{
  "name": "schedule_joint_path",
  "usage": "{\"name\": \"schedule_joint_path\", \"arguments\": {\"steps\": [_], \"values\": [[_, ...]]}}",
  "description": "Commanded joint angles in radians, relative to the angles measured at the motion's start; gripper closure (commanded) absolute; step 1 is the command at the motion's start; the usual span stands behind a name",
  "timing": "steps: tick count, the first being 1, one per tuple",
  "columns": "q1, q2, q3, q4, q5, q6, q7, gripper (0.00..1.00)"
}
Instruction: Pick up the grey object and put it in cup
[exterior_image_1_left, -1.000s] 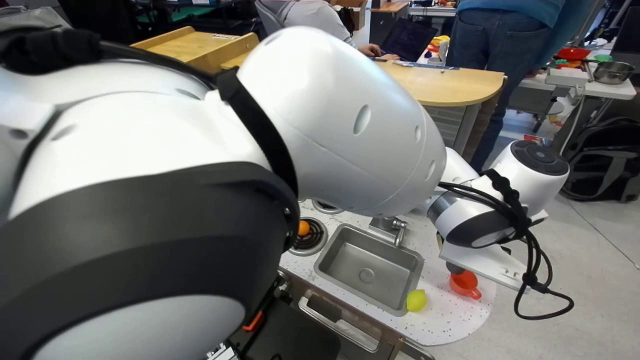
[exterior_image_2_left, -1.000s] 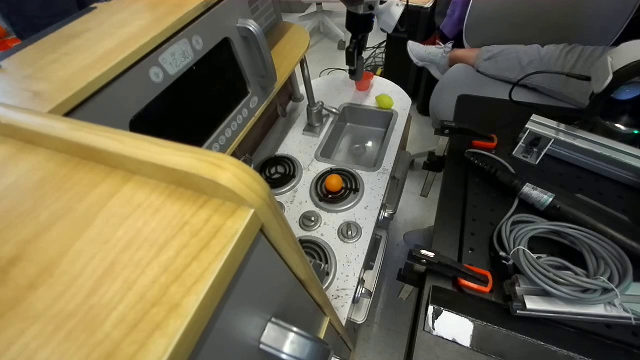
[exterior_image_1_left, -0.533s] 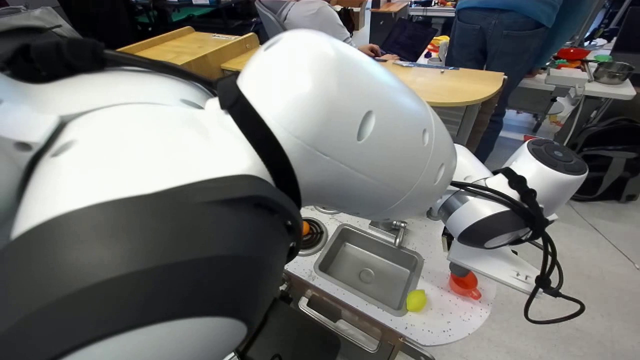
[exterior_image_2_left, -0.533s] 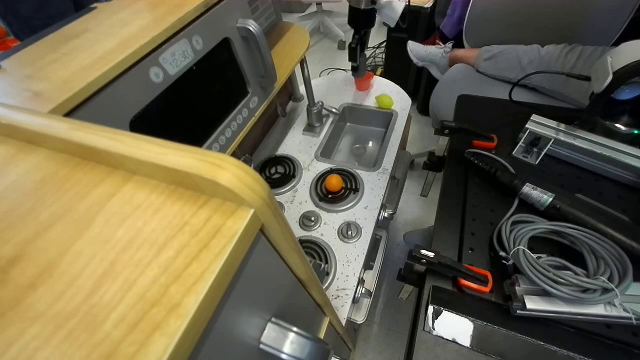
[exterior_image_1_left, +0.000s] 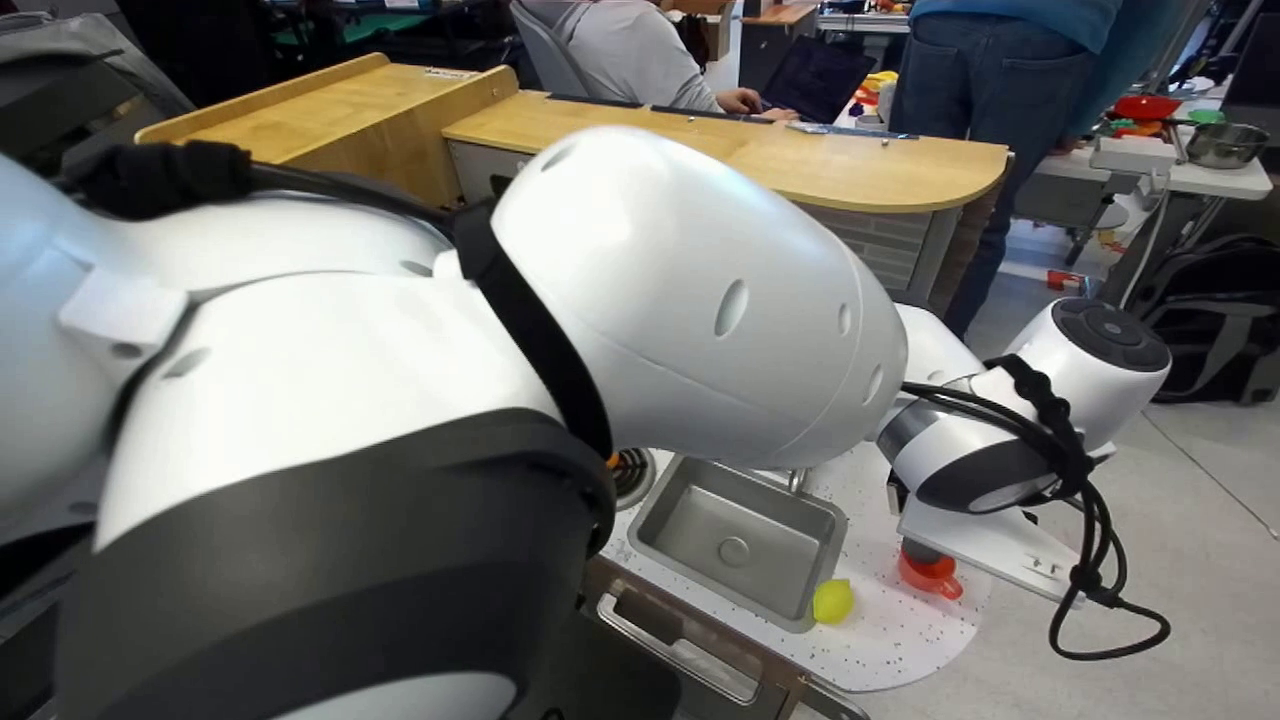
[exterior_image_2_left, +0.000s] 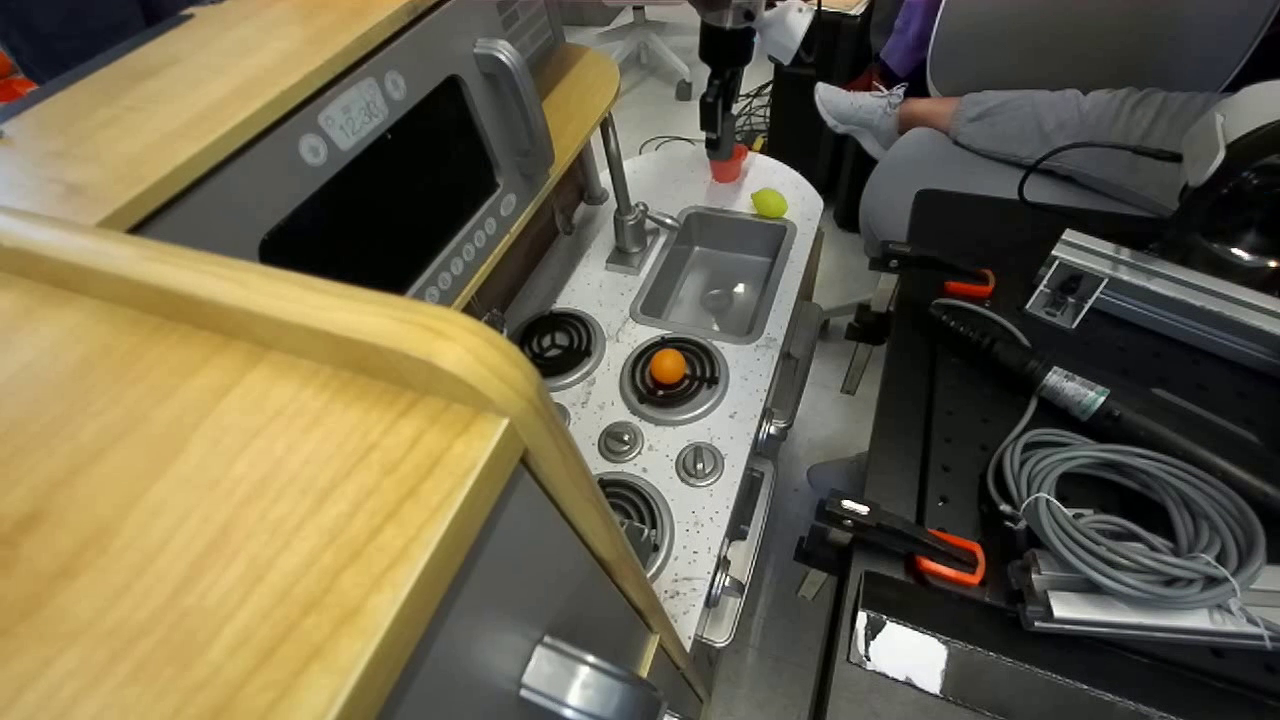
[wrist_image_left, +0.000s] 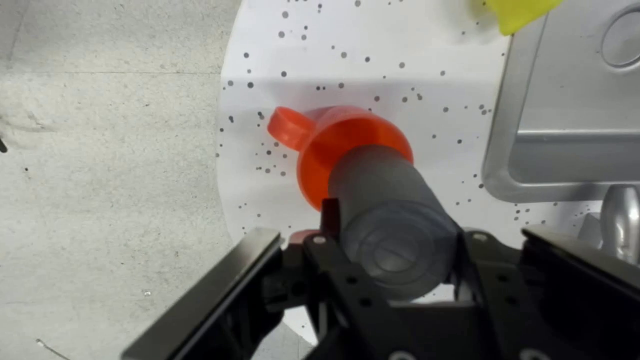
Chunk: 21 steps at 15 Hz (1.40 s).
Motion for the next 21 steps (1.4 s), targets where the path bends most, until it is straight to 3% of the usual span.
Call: {"name": "schedule_joint_path", "arguments": {"steps": [1,2,4,6,10,21], "values": [[0.010,0.044,-0.018,0.065,-0.017,-0.020,0.002,0.83],[0.011,0.044,-0.022,0.066,-0.017,-0.022,0.005,0.83],[0.013,0.045,-0.030,0.069,-0.017,-0.026,0.010,0.33],[0.014,0.043,-0.038,0.068,-0.017,-0.027,0.012,0.31],[0.017,0.031,-0.053,0.055,-0.019,-0.019,0.010,0.02],[0.028,0.038,-0.064,0.059,-0.014,-0.010,0.014,0.00]]}}
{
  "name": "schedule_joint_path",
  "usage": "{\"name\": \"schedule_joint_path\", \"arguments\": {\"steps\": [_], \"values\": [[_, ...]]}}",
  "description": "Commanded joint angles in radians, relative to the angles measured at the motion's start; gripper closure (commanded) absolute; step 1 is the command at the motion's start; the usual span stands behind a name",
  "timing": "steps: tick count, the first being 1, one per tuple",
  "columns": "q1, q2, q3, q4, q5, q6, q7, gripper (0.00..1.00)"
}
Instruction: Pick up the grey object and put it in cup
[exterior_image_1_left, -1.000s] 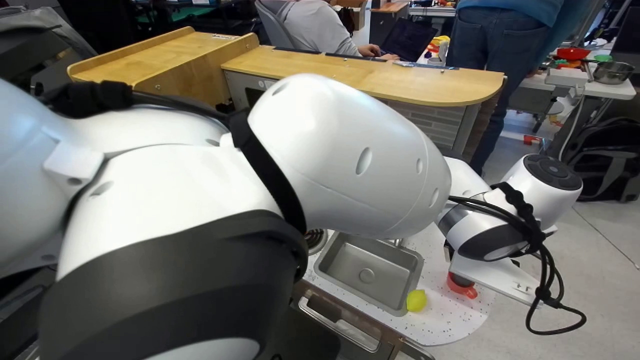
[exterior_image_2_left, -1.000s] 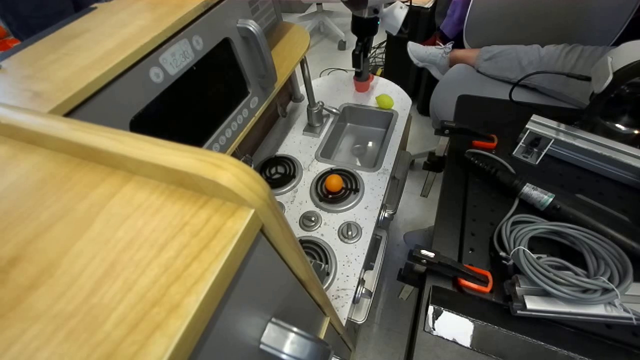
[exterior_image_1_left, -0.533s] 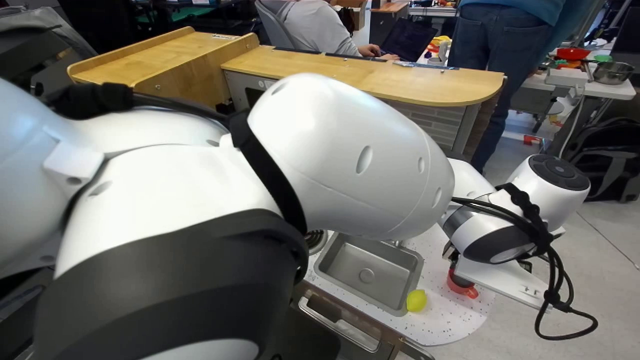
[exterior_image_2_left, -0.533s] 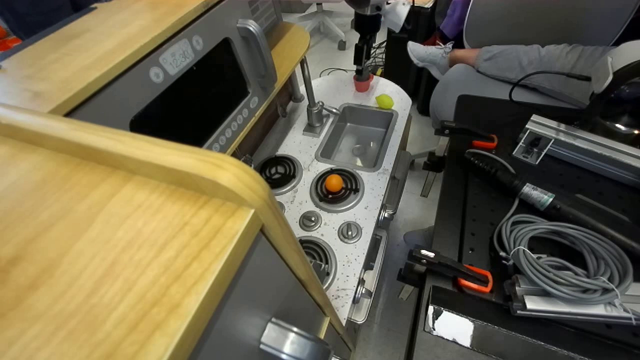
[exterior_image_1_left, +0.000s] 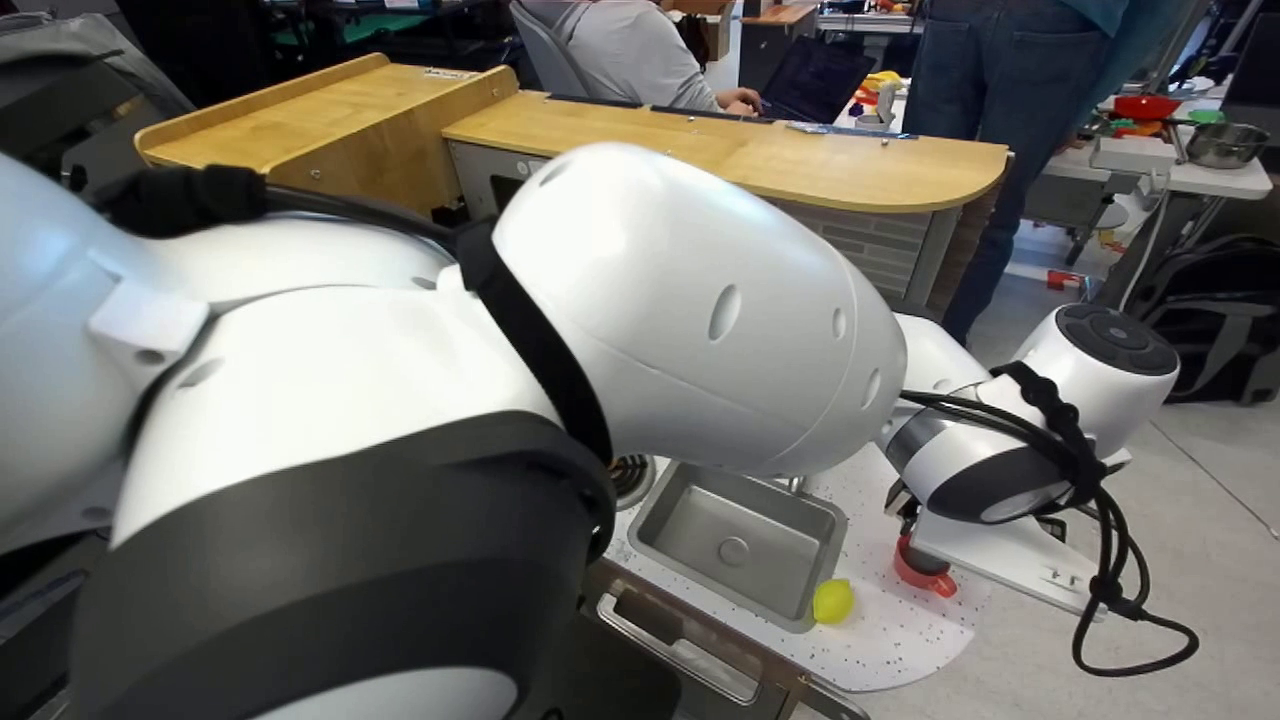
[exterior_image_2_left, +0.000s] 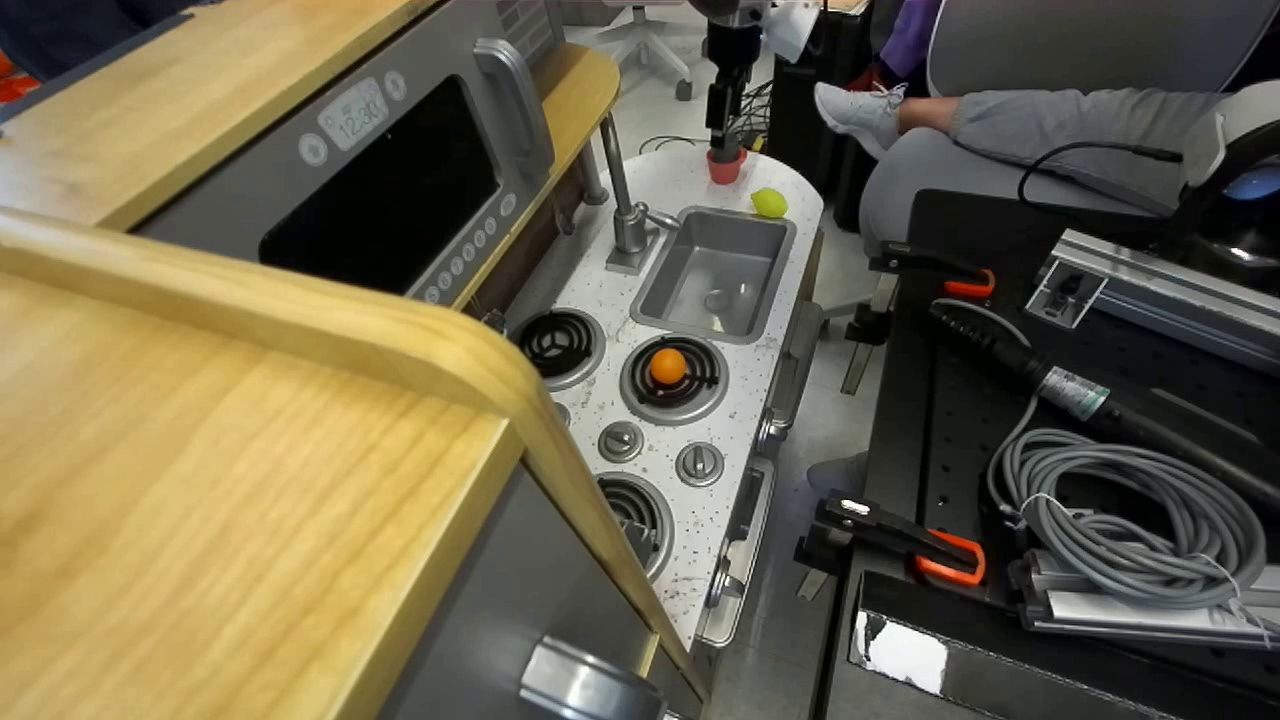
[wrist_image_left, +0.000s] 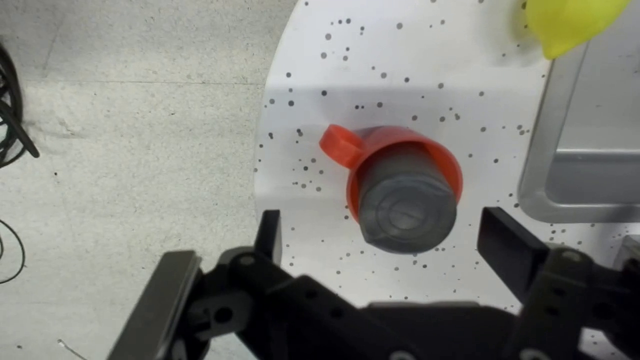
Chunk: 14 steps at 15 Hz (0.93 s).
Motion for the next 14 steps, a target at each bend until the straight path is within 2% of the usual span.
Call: {"name": "schedule_joint_path", "arguments": {"steps": [1,5,6,7,8,13,14], "values": [[0.017,0.020,-0.015,0.029,-0.014,-0.009,0.014,0.00],[0.025,0.022,-0.016,0.025,-0.014,-0.009,0.017,0.00],[0.028,0.023,-0.019,0.024,-0.015,-0.005,0.017,0.25],[0.031,0.022,-0.022,0.020,-0.016,-0.001,0.019,0.26],[0.033,0.021,-0.024,0.018,-0.016,0.000,0.020,0.32],[0.039,0.006,-0.039,0.004,-0.013,0.005,0.027,0.73],[0.040,0.001,-0.041,-0.001,-0.013,0.005,0.027,0.79]]}}
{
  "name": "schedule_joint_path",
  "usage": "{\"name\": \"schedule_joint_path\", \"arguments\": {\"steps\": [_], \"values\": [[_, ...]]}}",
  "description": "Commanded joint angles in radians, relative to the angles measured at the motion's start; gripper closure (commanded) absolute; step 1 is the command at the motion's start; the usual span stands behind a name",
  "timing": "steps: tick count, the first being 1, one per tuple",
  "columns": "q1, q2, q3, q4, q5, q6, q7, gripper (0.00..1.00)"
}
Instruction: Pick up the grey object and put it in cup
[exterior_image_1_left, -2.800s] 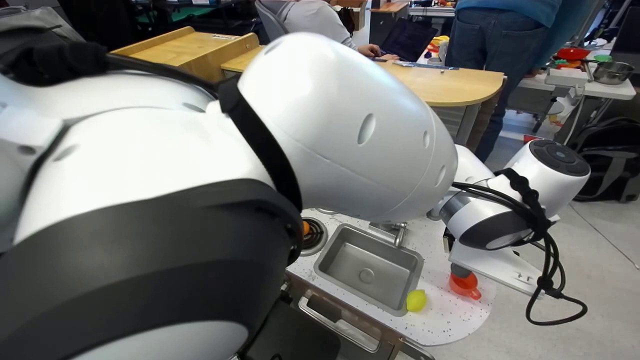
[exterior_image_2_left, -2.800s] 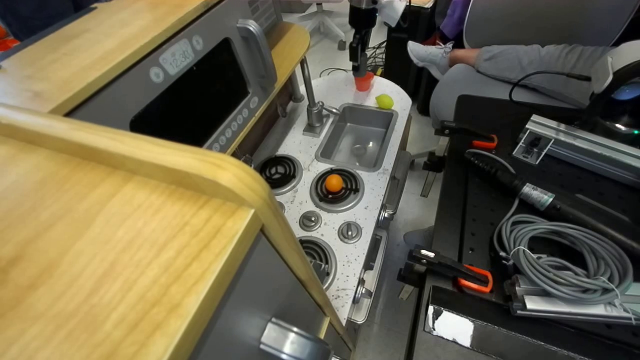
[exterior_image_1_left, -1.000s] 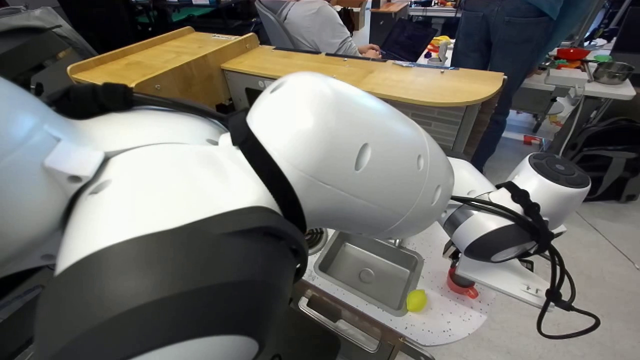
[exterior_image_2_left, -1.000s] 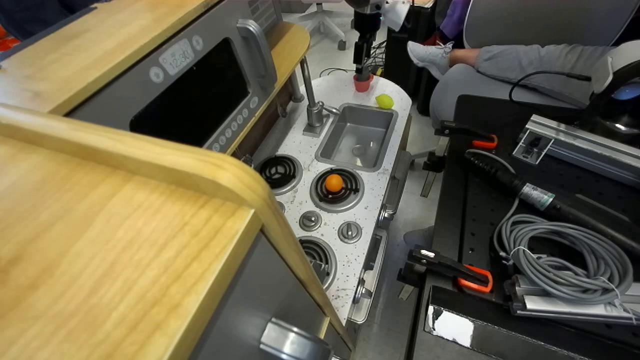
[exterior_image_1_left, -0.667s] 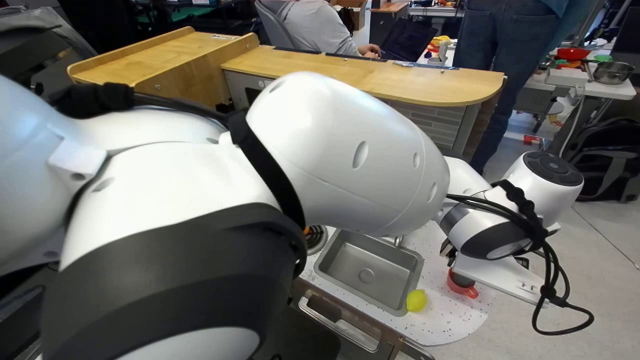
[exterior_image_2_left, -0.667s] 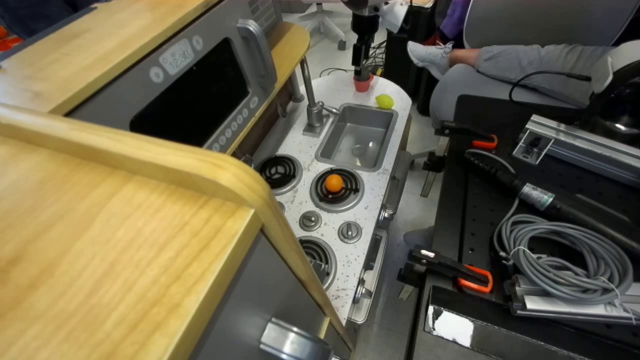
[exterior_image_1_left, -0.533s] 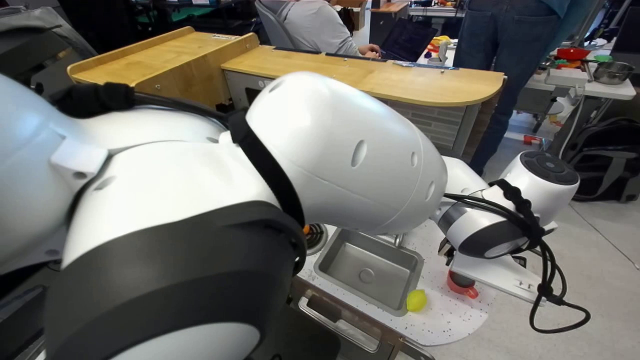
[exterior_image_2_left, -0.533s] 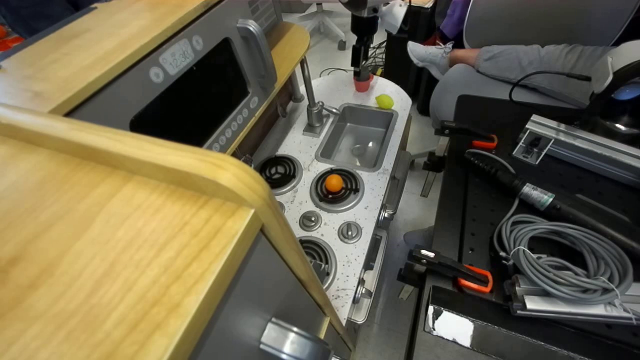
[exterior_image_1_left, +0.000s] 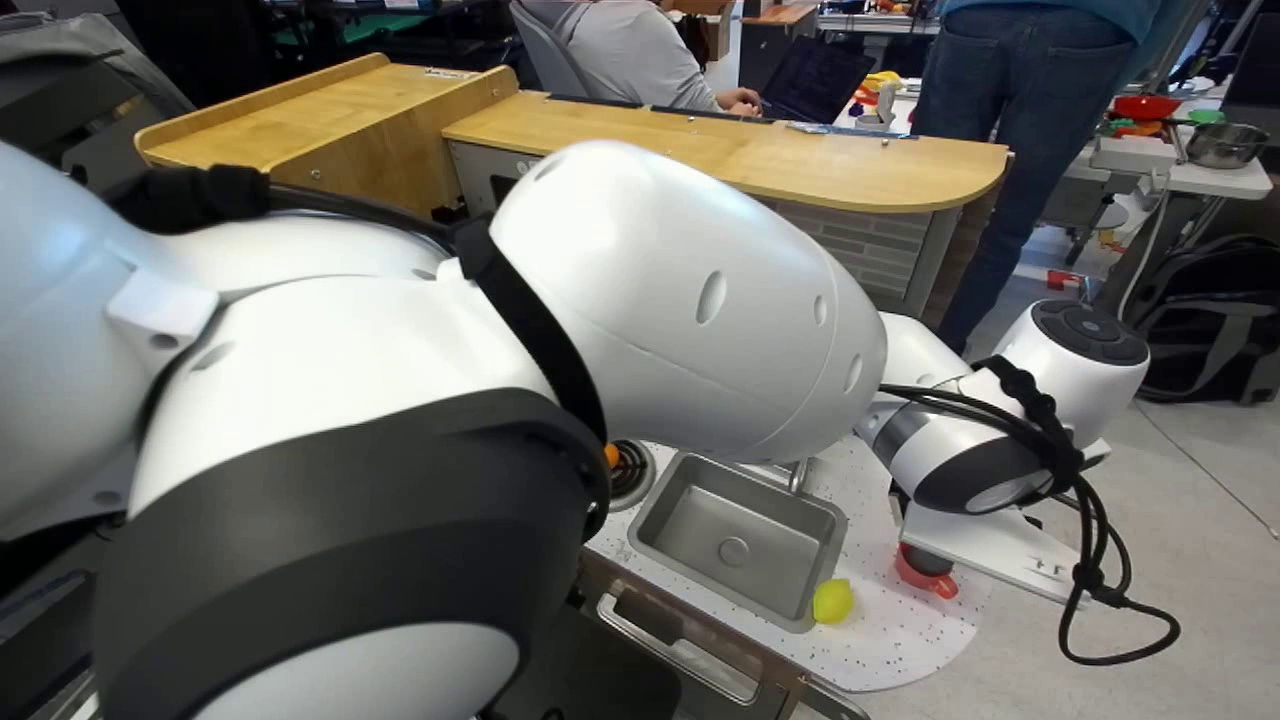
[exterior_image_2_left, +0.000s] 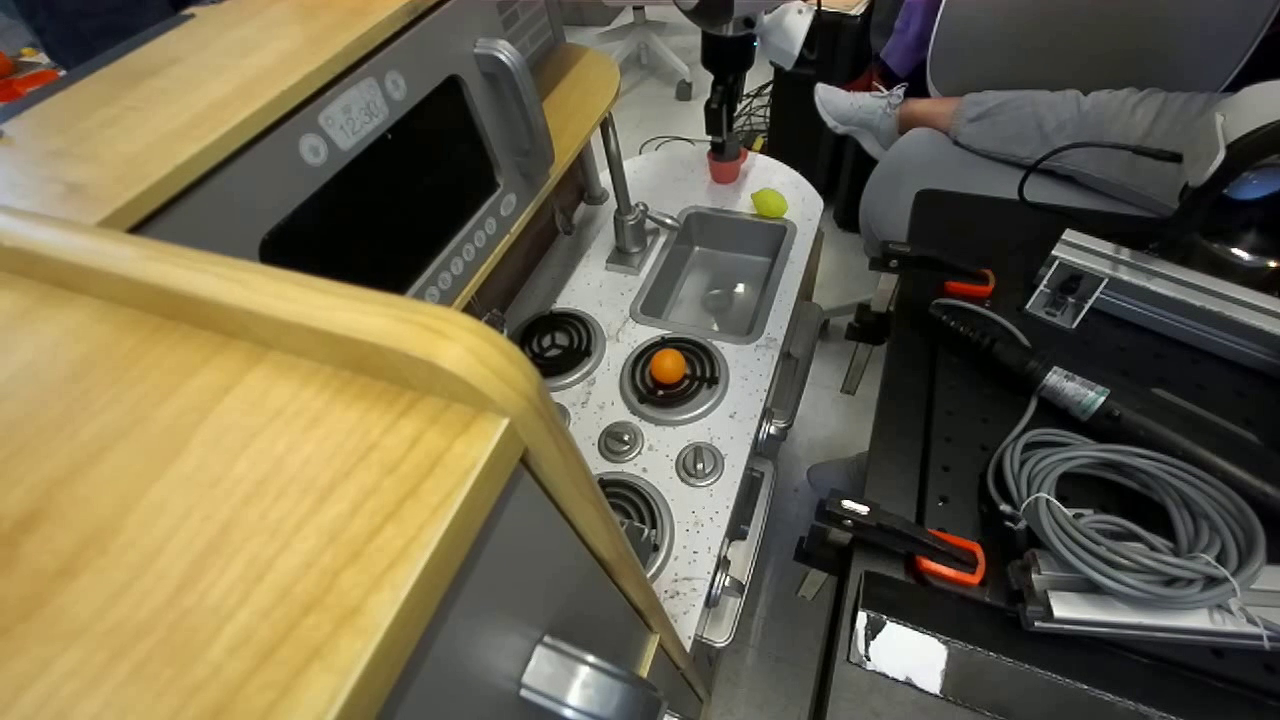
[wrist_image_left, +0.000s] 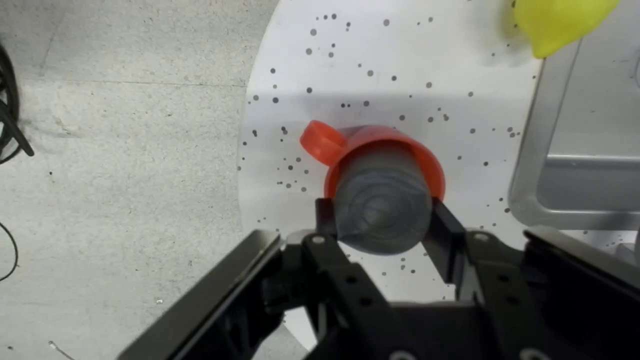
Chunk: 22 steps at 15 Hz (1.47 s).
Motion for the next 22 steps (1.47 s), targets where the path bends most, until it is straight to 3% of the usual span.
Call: {"name": "schedule_joint_path", "arguments": {"steps": [1,9,16,22], "values": [[0.013,-0.013,-0.024,-0.007,-0.014,0.005,0.021,0.79],[0.018,-0.156,-0.032,-0.143,-0.008,0.065,-0.010,0.79],[0.014,-0.382,-0.065,-0.436,-0.009,0.184,-0.006,0.79],[0.035,-0.487,-0.121,-0.693,-0.012,0.329,0.017,0.79]]}}
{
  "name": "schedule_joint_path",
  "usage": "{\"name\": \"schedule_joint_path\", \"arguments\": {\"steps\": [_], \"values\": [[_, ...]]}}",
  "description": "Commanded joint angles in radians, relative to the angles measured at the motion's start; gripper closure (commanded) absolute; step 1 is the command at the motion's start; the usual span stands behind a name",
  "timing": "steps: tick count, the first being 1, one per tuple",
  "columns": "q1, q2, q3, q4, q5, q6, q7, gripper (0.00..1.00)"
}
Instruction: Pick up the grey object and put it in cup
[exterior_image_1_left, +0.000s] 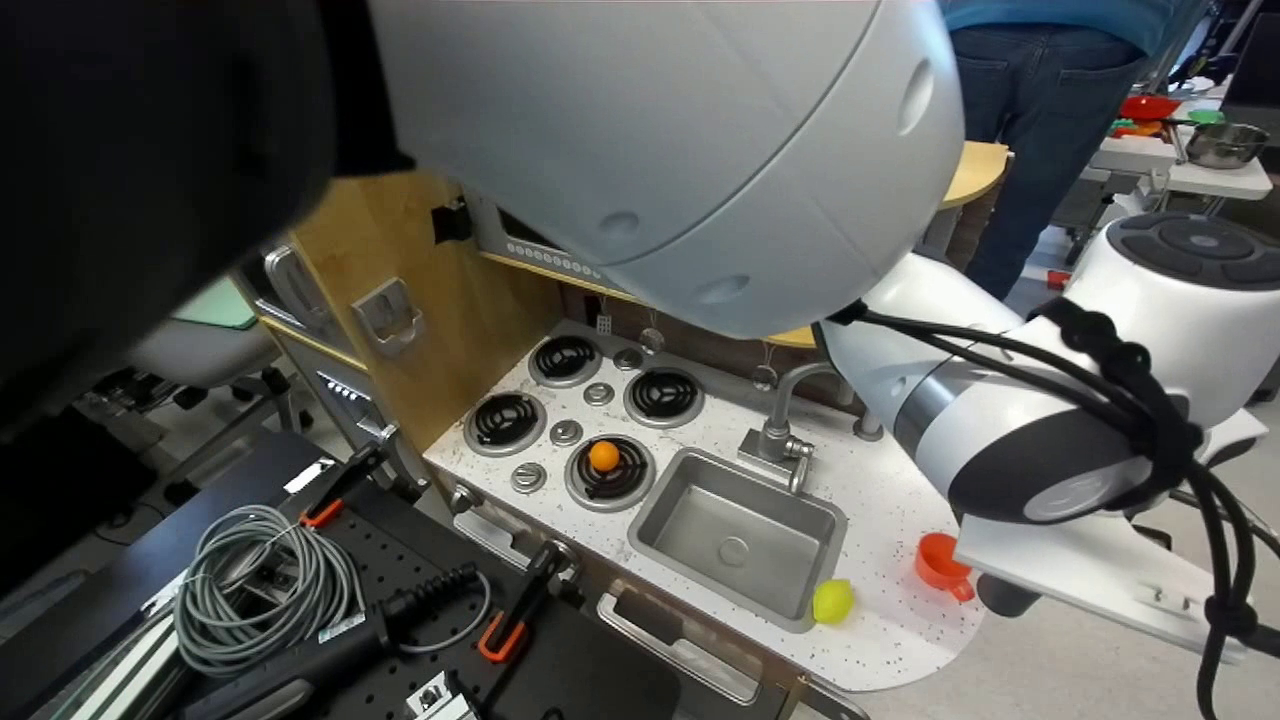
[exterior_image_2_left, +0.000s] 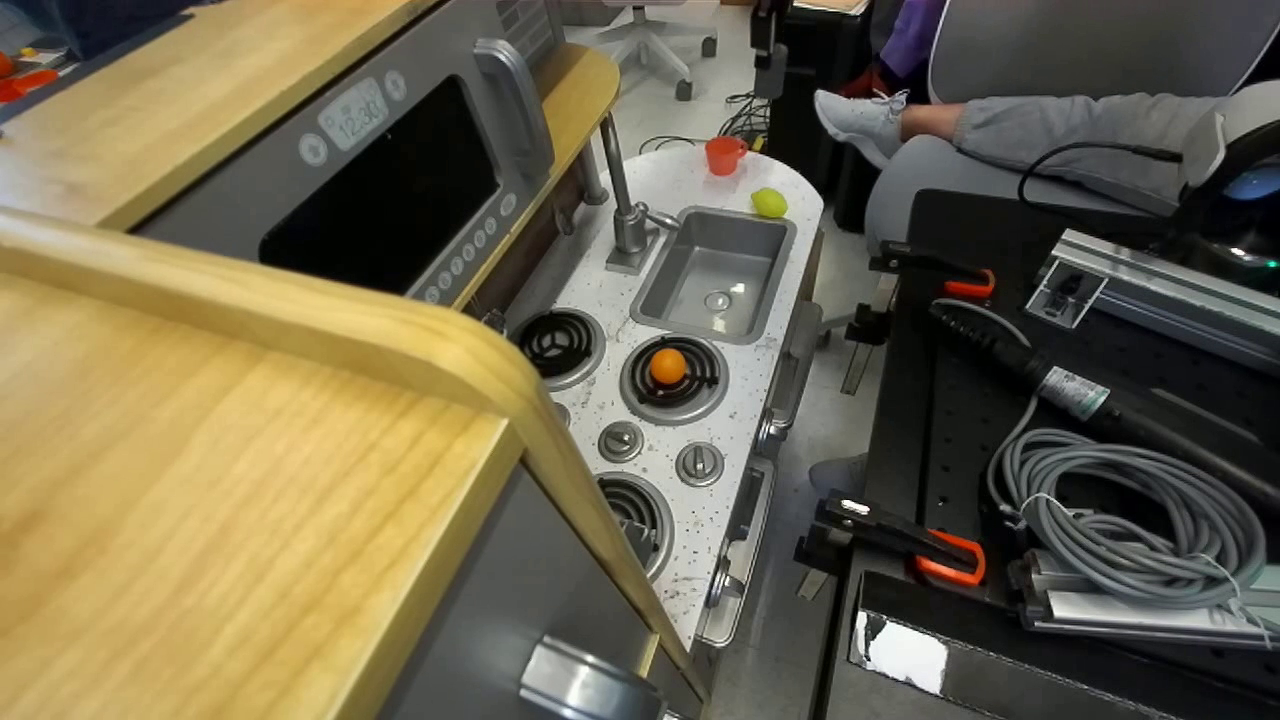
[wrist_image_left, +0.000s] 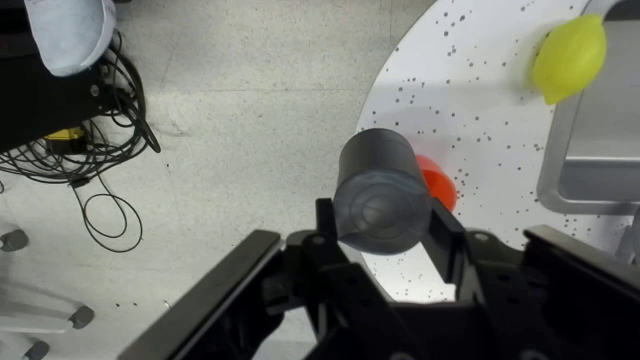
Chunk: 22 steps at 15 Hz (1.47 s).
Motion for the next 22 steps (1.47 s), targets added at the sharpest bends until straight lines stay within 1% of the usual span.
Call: {"name": "schedule_joint_path", "arguments": {"steps": [1,3,6,10,14,22], "values": [[0.009,-0.087,-0.008,-0.193,-0.048,0.109,0.043,0.79],[0.009,-0.083,-0.005,-0.225,-0.062,0.141,0.062,0.79],[0.003,-0.056,0.003,-0.231,-0.085,0.160,0.103,0.79],[-0.003,-0.004,0.012,-0.201,-0.104,0.138,0.158,0.79],[0.000,0.053,0.014,-0.165,-0.128,0.144,0.186,0.79],[0.008,0.107,0.033,-0.091,-0.154,0.149,0.197,0.79]]}}
